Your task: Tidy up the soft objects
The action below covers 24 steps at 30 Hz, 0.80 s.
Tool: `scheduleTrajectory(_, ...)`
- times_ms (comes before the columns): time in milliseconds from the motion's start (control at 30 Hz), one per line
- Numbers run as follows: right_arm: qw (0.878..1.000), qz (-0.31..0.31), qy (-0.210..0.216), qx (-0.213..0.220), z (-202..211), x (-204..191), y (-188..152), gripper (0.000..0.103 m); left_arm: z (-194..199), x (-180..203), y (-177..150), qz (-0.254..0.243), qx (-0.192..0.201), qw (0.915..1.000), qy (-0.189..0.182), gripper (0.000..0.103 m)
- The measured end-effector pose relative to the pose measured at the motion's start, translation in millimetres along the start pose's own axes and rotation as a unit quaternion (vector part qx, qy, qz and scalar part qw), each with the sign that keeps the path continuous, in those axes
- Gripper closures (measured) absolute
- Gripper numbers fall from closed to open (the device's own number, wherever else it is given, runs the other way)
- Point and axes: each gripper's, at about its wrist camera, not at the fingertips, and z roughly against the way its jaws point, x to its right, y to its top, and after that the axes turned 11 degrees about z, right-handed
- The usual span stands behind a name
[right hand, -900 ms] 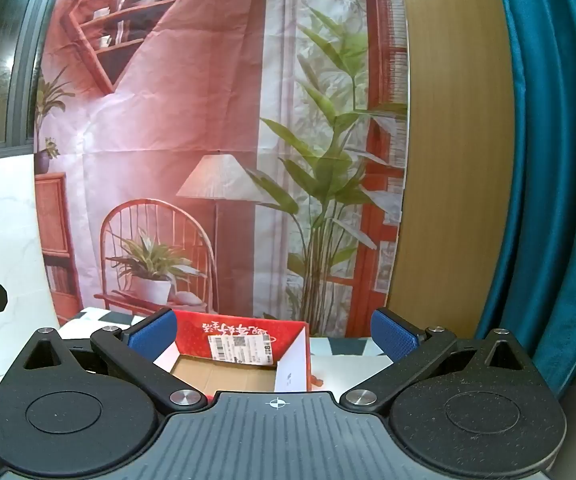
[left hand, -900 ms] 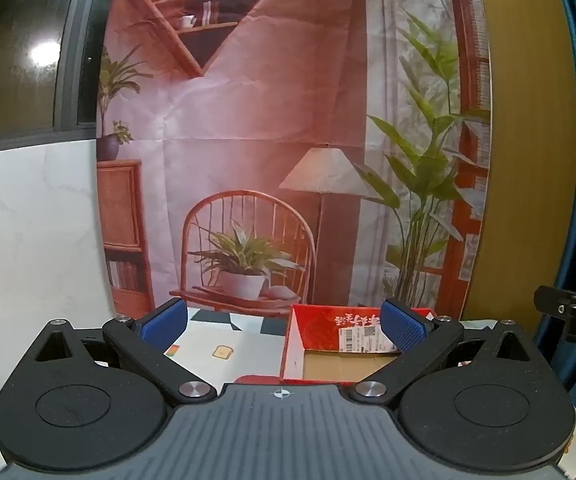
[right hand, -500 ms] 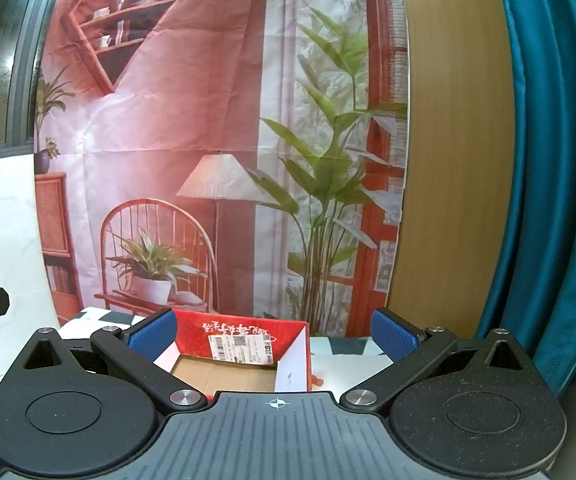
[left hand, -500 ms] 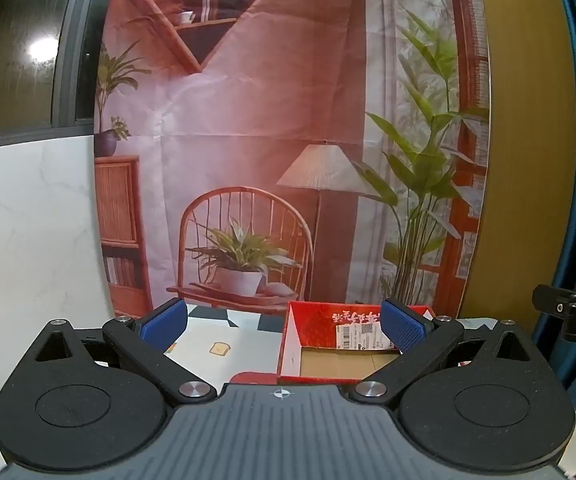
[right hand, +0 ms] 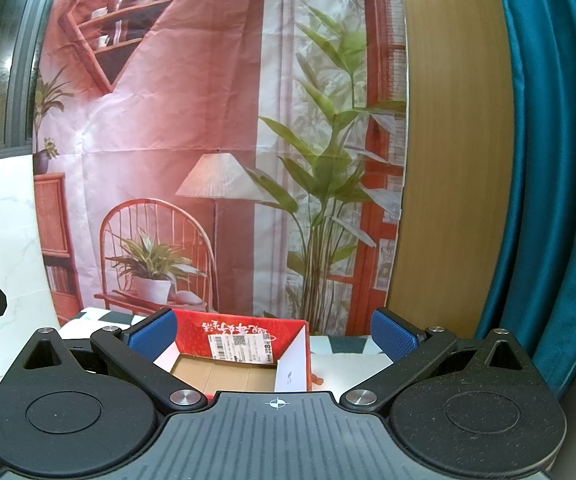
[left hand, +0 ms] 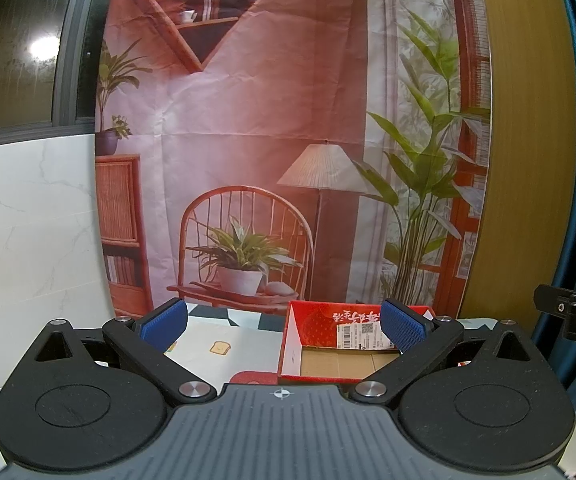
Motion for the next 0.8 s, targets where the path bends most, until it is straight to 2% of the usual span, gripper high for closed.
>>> scheduleTrajectory(800,1.0,-0.001,0.001,-0.001,-0.8,1.0,0.4,0.0,-0.8,-1.7,0.0,0.005,-0.001,1.0,0.005,0.0)
